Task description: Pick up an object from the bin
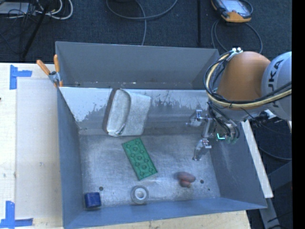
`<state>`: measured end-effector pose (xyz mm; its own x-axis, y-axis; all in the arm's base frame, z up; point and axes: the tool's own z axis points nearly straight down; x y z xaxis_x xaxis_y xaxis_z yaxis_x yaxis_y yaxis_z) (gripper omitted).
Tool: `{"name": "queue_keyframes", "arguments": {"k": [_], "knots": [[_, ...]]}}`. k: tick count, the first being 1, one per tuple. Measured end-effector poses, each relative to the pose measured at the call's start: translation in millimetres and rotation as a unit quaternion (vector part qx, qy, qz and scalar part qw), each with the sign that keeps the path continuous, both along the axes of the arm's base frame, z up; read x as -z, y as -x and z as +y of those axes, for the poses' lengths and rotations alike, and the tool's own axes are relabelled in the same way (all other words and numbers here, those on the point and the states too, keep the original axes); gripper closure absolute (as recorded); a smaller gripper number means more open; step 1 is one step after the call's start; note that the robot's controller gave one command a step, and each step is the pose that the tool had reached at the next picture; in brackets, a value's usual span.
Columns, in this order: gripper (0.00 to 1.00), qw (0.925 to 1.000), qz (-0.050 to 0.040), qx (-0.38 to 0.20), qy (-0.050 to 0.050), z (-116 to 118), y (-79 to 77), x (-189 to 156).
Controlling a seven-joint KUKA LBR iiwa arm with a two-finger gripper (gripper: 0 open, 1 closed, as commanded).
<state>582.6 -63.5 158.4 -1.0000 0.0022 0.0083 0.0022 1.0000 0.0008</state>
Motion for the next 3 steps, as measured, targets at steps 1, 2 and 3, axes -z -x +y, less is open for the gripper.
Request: {"name": "queue_keyframes", "arguments": {"k": [1, 2, 3], "knots": [[0.0, 1.0, 0.0007, -0.001, 0.0, -14.5, 101.0, 19.5], [0.0, 0.9978, -0.0061, -0.066, 0.0, -18.4, 93.1, 88.0], [1.0, 0.9977, -0.002, -0.068, 0.0, -18.2, 94.9, 86.8]]}}
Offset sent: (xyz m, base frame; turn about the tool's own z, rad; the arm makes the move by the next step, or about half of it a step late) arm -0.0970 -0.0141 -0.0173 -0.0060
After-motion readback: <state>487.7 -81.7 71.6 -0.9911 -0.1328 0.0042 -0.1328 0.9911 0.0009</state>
